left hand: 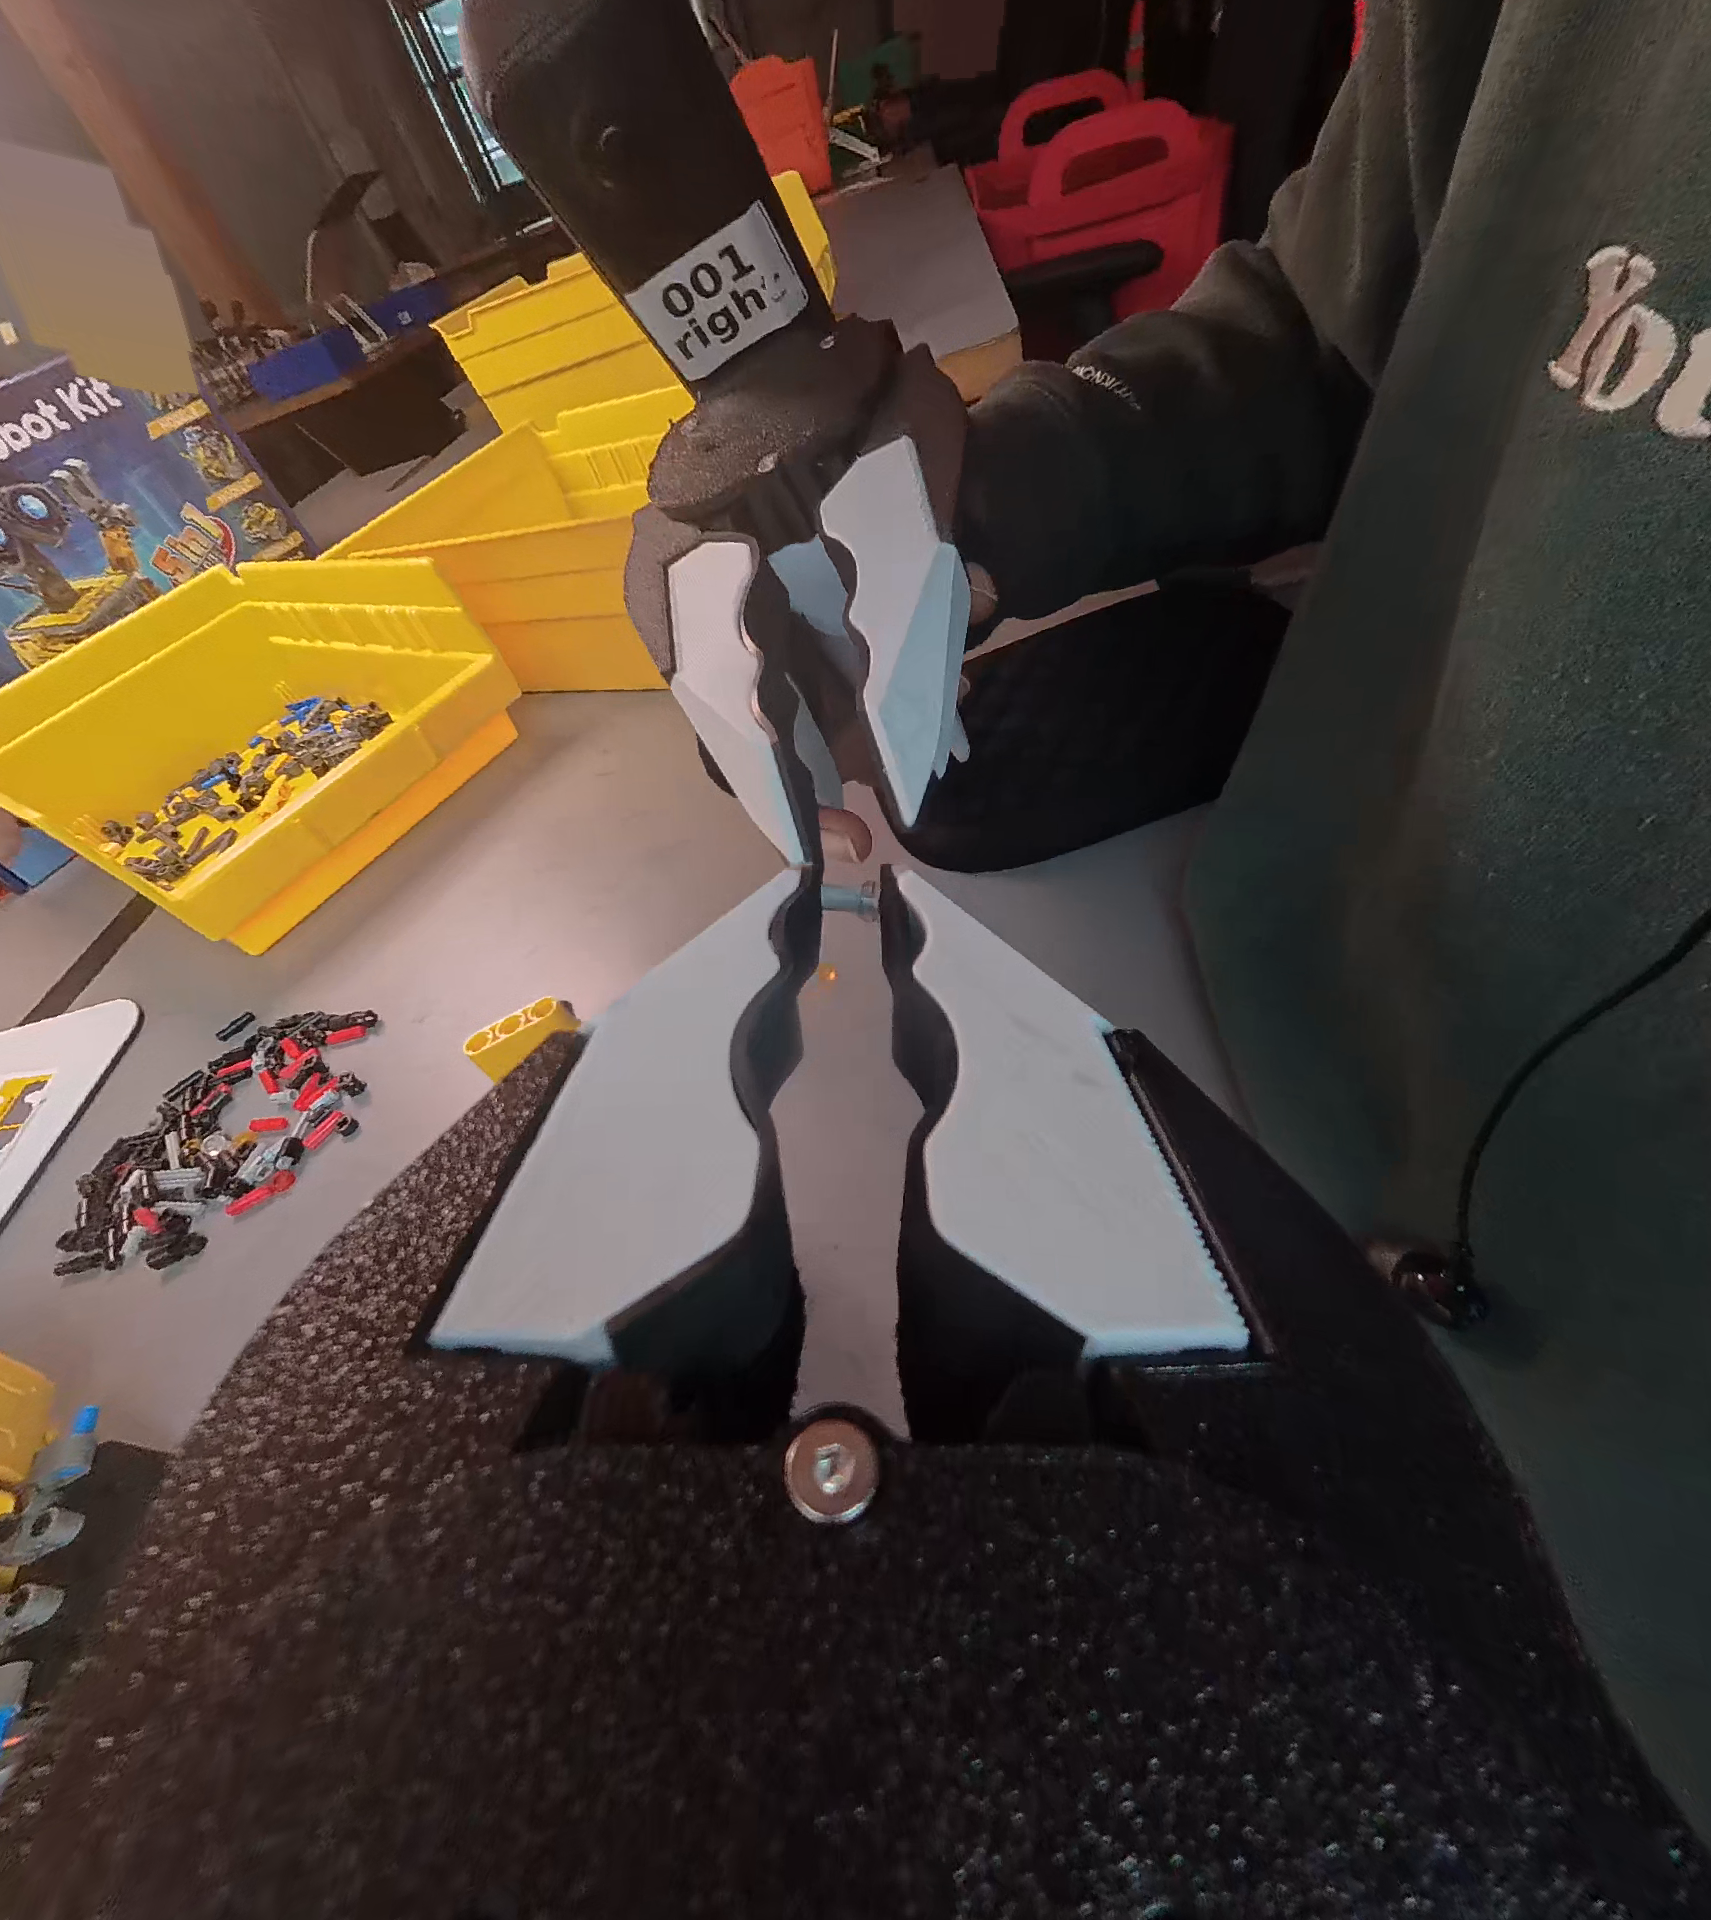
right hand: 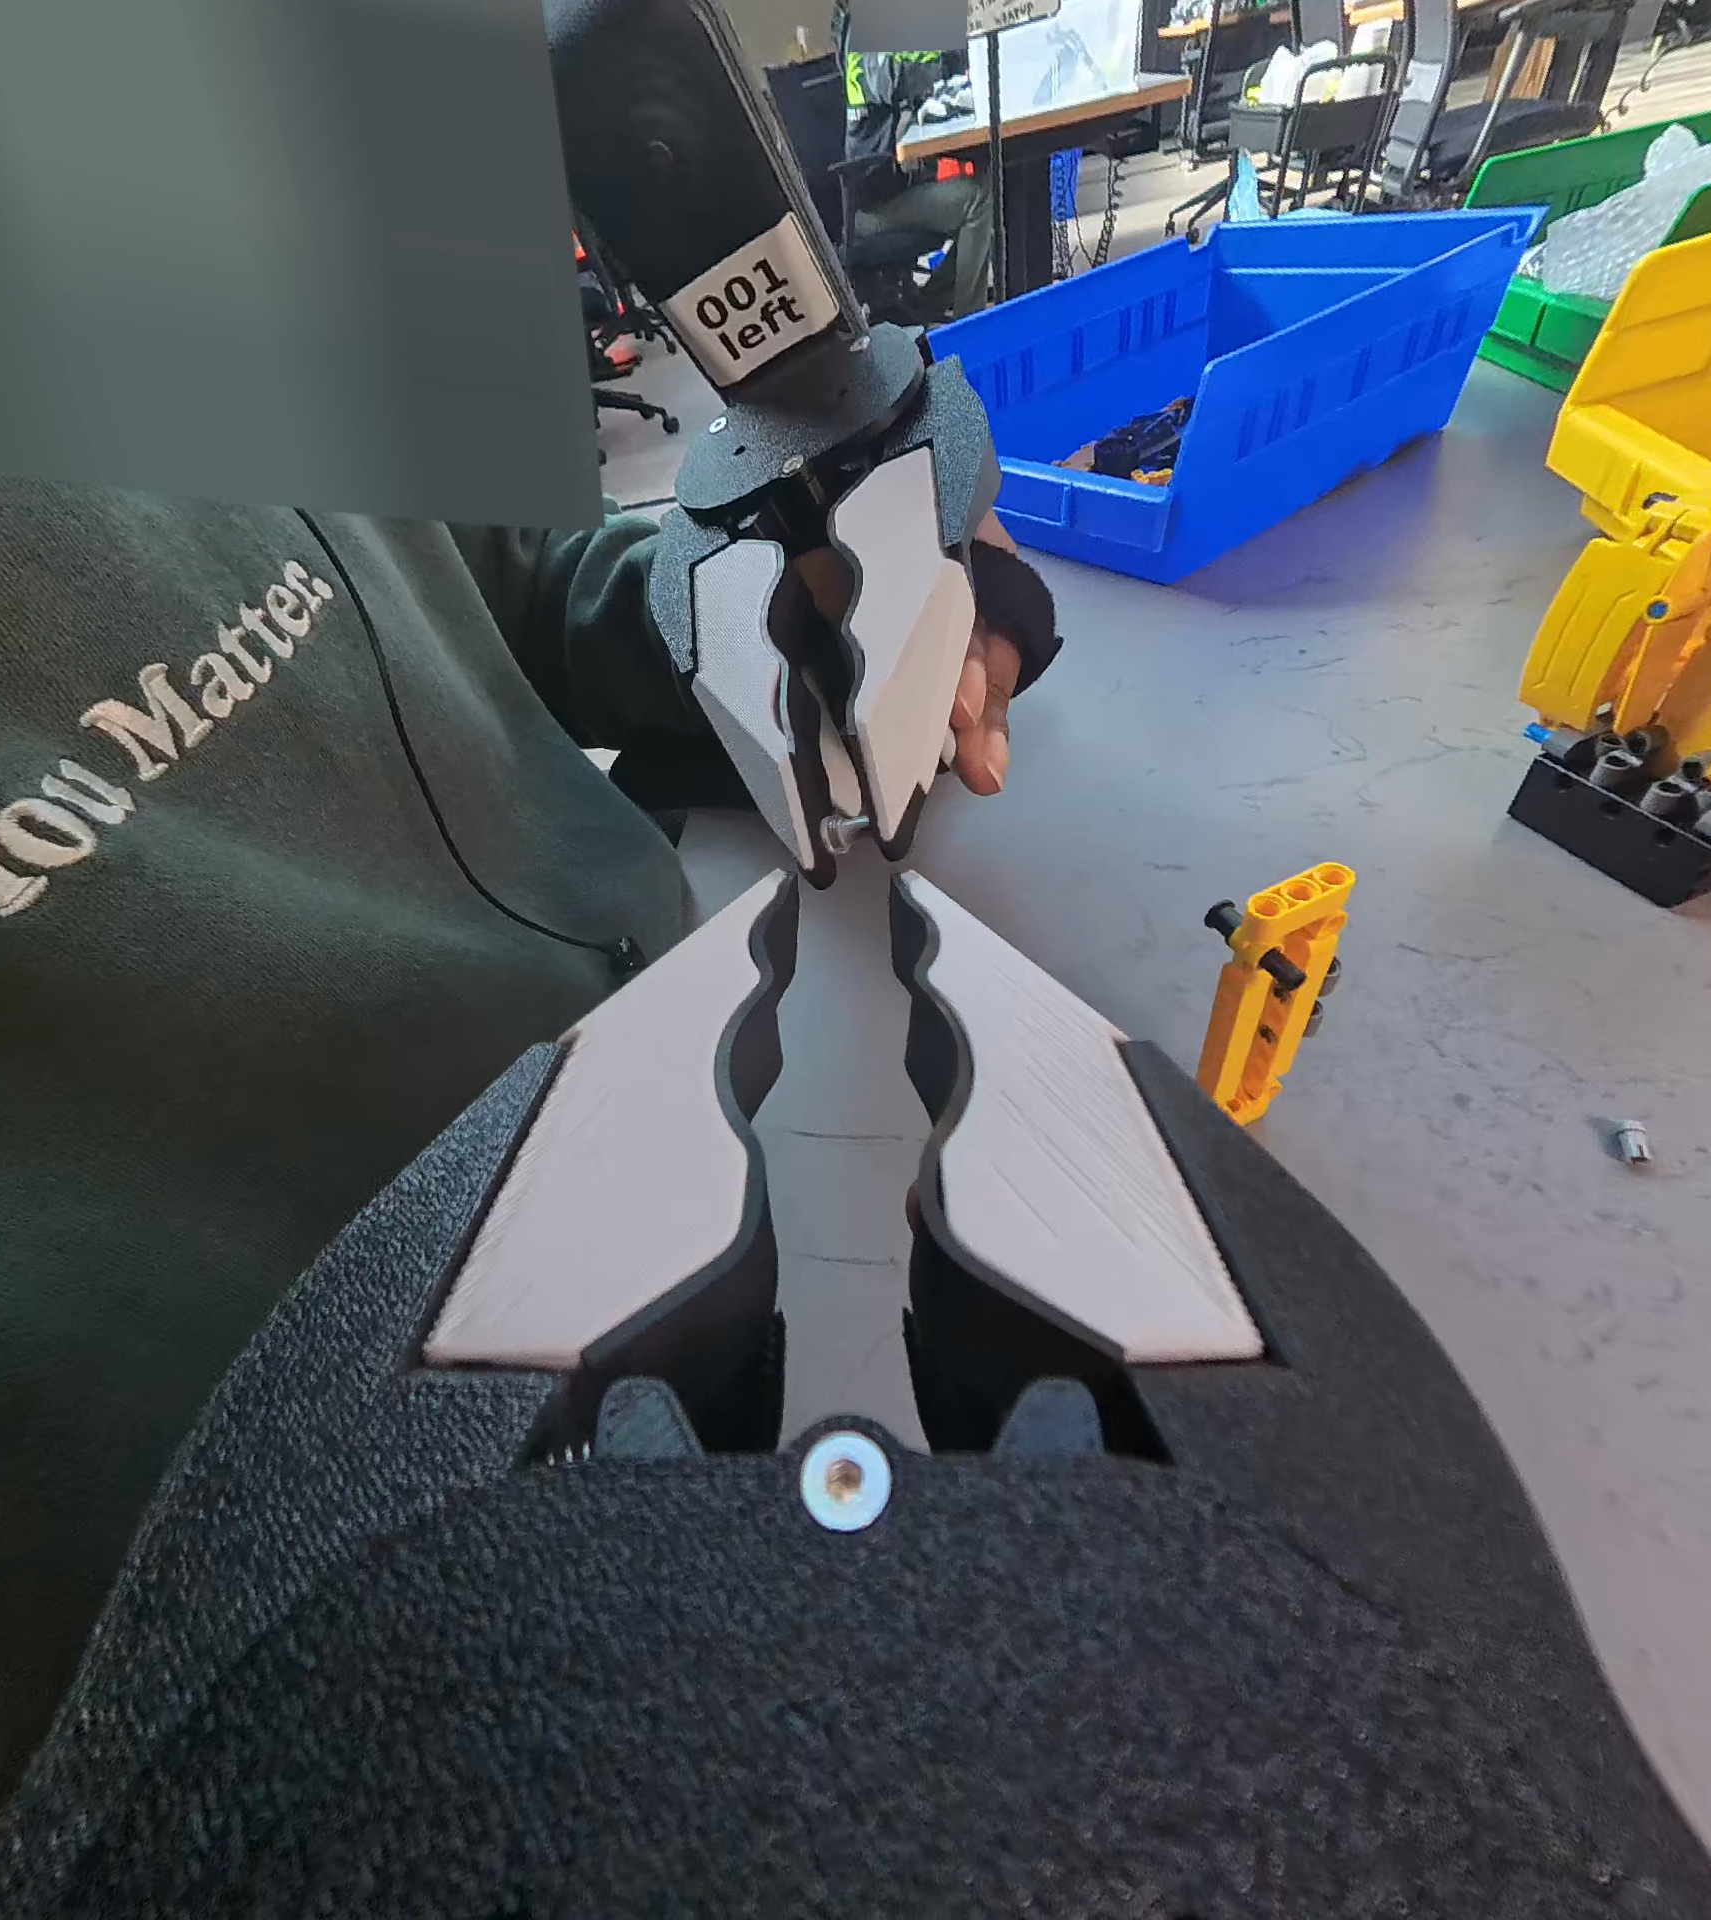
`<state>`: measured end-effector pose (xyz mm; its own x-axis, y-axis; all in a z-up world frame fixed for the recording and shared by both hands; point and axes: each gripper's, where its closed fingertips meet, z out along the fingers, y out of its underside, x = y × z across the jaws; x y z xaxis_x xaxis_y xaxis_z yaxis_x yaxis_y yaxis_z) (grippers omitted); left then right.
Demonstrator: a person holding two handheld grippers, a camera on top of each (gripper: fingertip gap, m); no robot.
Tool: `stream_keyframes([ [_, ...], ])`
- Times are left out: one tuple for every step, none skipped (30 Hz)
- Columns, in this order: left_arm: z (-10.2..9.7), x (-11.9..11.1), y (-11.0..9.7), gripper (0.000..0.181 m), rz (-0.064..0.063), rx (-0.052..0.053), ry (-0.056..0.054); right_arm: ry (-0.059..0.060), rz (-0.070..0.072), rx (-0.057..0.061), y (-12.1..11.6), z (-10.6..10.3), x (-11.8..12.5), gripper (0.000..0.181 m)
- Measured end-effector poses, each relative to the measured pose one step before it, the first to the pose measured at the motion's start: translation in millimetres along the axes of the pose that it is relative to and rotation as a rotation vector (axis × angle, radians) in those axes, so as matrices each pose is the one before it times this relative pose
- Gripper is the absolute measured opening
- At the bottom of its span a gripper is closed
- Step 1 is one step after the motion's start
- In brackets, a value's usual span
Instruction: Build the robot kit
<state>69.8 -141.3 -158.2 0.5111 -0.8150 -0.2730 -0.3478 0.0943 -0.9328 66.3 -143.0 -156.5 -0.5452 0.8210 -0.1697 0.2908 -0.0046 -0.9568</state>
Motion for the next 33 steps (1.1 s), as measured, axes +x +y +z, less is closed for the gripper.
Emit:
stream_keyframes([
  [0.48,2.13,0.9,0.01,0.0022,-0.0084,0.0086,0.0015,0.0025,-0.0064,1.23,0.23,0.14,0.017],
  [0.76,2.44,0.86,0.011,-0.0177,-0.0039,0.0187,0.0002,0.0064,-0.0017,0.72,-0.02,0.26,0.017],
  [0.41,-1.26,1.1,0.011,-0.0177,0.0024,-0.0036,0.0023,0.0042,0.0003,0.24,-0.19,0.49,0.017],
  [-0.52,-2.06,0.29,0.011,-0.0106,0.0102,-0.0107,0.0111,-0.0069,0.0037,-0.76,-0.71,1.26,0.017],
  [-0.17,-0.12,1.13,0.011,-0.029,0.0031,0.0107,0.027,-0.026,0.0161,-3.16,-1.54,2.76,0.017],
  [-0.3,-1.74,-0.73,0.011,-0.052,0.0149,0.0088,0.0322,-0.0402,0.0212,-4.46,-1.93,2.61,0.017],
  [-1.25,-0.99,-3.73,0.011,-0.0657,0.0368,0.0207,0.0241,-0.0464,0.0094,-3.34,-1.56,1.1,0.017],
  [-1.57,0.96,-4.43,0.011,-0.0784,0.0373,0.0419,0.0124,-0.0476,-0.0051,-1.55,-0.65,-0.64,0.017],
  [-1.71,0.66,-5.18,0.011,-0.0752,0.0395,0.0402,0.0145,-0.0526,-0.0079,-1.25,-0.03,-0.79,0.017],
  [-1.98,1.91,-5.77,0.011,-0.0657,0.0433,0.0448,0.0177,-0.0583,-0.0011,-1.94,0.42,-0.81,0.017],
  [-1.57,1.94,-5.13,0.011,-0.0646,0.0384,0.0444,0.0144,-0.057,0.0005,-2.36,0.74,-1.37,0.017],
  [-1.04,0.01,-4.42,0.011,-0.0629,0.0353,0.0302,0.0203,-0.054,-0.0011,-2.77,1.22,-0.32,0.017],
  [-0.39,0.41,-2.88,0.011,-0.0593,0.0255,0.0308,0.0251,-0.0546,-0.0001,-3.42,1.36,0.67,0.017],
  [0.32,1.24,-2.08,0.011,-0.0517,0.0189,0.0305,0.0255,-0.0538,-0.0013,-3.66,1.29,1.17,0.017],
  [0.81,0.95,-1.47,0.011,-0.0418,0.0155,0.0238,0.0182,-0.0527,-0.0068,-3.04,1.44,0.73,0.017],
  [1.24,1.03,-0.62,0.011,-0.0351,0.0088,0.0213,0.0184,-0.0484,-0.0087,-2.85,1.46,1.49,0.017],
  [1.34,0.31,-0.15,0.011,-0.0306,0.0057,0.0156,0.0102,-0.0469,-0.0042,-3.03,1.11,0.5,0.017],
  [1.05,0.87,-0.95,0.011,-0.0257,0.0113,0.0168,-0.0106,-0.0382,-0.0107,-1.56,1.07,-2.1,0.015],
  [0.97,1.09,-0.82,0.011,-0.0216,0.0094,0.0158,-0.0119,-0.0277,-0.0172,-0.22,1.32,-2.04,0.015],
  [0.87,0.05,0.77,0.011,-0.0138,-0.0006,0.0057,-0.0014,-0.0262,-0.0082,-0.97,0.73,-0.56,0.013],
  [0.95,0.32,1.52,0.011,-0.0061,-0.0059,0.004,-0.0075,-0.0228,-0.0085,-0.64,0.56,-1.52,0.012],
  [0.63,1.25,0.73,0.011,-0.0066,-0.0017,0.0085,-0.0092,-0.0181,-0.0183,1.05,0.83,-1.77,0.01],
  [0.23,0.55,0.37,0.011,-0.0085,0.0008,0.0055,-0.0025,-0.0213,-0.0126,0.32,0.41,-0.94,0.008],
  [-0.05,-0.02,0.81,0.011,-0.0094,-0.0025,0.0037,-0.0041,-0.0115,-0.0118,0.45,0.03,-0.68,0.007],
  [0.1,-0.93,0.89,0.011,-0.0077,-0.004,-0.0013,-0.0112,-0.0003,-0.0161,1.22,-0.18,-0.82,0.006],
  [0.11,-1.53,0.51,0.012,0.0002,-0.0033,-0.0079,-0.0132,0.0055,-0.0146,1.96,-0.65,-0.77,0.006],
  [-0.5,-2.08,-0.01,0.014,0.0132,-0.0038,-0.0161,-0.0183,0.0104,-0.0099,2.25,-1.91,-0.84,0.005],
  [-2.55,-4.74,-2.39,0.016,0.0211,0.0059,-0.0378,-0.0153,0.0179,-0.0075,2.61,-3.99,1.19,0.005],
  [-4.44,-6.94,-3.87,0.019,0.0295,0.0108,-0.0527,-0.0162,0.0323,-0.0195,5.26,-5.74,3.57,0.005],
  [-5.54,-8.09,-3.75,0.024,0.0375,0.0051,-0.0609,-0.0368,0.053,-0.0493,11.51,-5.44,2.82,0.006],
  [-5.34,-9.84,-2.56,0.027,0.0466,-0.0034,-0.0731,-0.0324,0.0573,-0.0853,19.62,-3.19,4.92,0.006],
  [-4.74,-11.25,-0.91,0.027,0.0546,-0.0118,-0.0815,0.0019,0.0281,-0.1032,25.06,0.62,9.98,0.006],
  [-3.38,-10.66,1.04,0.029,0.0528,-0.0193,-0.0758,0.002,0.0068,-0.0835,23.88,4.63,8.8,0.006],
])
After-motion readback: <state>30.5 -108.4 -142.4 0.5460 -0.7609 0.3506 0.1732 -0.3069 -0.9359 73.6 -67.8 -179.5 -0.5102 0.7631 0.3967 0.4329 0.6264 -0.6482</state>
